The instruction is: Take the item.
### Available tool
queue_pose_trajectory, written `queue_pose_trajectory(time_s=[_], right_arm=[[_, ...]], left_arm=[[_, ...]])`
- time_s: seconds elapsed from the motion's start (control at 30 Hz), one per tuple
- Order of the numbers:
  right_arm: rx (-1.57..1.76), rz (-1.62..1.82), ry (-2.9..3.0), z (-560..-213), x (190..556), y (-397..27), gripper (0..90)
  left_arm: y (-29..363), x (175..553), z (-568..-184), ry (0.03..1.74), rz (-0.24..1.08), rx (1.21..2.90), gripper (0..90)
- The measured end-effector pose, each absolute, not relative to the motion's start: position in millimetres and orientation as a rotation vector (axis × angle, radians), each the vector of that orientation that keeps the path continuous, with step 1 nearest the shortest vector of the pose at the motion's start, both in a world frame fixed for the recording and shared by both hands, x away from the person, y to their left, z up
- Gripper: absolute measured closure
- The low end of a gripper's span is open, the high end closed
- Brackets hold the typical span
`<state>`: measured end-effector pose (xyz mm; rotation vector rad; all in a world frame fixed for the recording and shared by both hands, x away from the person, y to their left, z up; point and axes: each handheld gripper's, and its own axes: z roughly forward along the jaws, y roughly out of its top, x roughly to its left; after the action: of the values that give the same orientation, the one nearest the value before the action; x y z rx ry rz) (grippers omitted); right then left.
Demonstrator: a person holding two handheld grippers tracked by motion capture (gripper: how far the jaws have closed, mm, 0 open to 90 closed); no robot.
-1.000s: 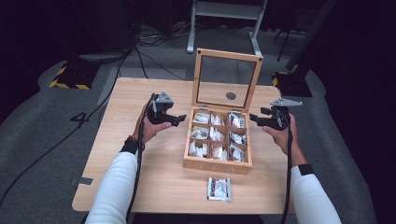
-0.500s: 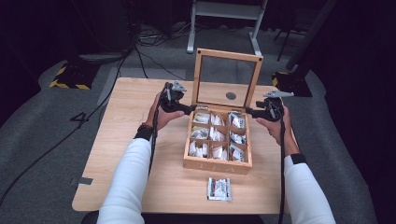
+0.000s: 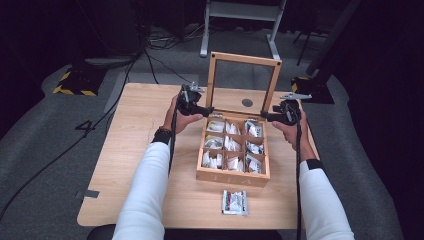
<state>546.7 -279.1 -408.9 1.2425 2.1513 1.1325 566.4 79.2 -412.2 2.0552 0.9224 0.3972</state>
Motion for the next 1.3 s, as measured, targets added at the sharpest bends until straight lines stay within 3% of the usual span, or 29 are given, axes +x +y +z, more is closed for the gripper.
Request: queue_pose_trajectory(time_s=[0.3, 0.57, 0.83, 1.3], right_arm=[[1.257, 1.148, 2.147, -413, 556, -276, 37.1], [1.211, 1.161, 2.167, -412, 556, -266, 50.1], [1.258, 1.197, 2.131, -400, 556, -272, 58.5], [1.255, 1.165, 2.123, -394, 551, -270, 60.0]], left_arm=[[67, 581, -418, 0.935, 0.374, 2.071, 31.0], [60, 585, -416, 0.902, 0.333, 2.052, 45.2], [64, 585, -411, 0.900, 0.305, 2.017, 48.7], [69, 578, -394, 0.903, 0.349, 1.985, 54.7]])
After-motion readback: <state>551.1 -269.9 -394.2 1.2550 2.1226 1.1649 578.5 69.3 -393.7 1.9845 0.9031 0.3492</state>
